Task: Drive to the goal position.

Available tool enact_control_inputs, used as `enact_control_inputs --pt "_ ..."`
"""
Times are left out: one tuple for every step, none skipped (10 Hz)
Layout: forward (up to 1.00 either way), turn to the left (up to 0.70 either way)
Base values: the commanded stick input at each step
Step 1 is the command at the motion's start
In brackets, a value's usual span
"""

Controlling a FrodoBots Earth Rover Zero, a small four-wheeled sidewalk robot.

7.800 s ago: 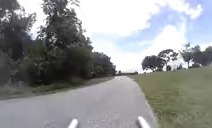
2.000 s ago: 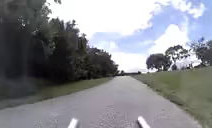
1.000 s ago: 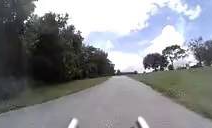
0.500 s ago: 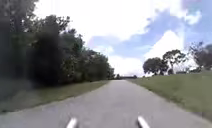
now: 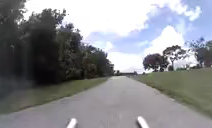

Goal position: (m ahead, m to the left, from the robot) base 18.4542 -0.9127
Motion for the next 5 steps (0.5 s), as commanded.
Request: enact_control_inputs --pt "0.7 0.0" --pt "0.7 0.0" --pt "0.7 0.0" --pt "0.7 0.0" --pt "0.7 0.0"
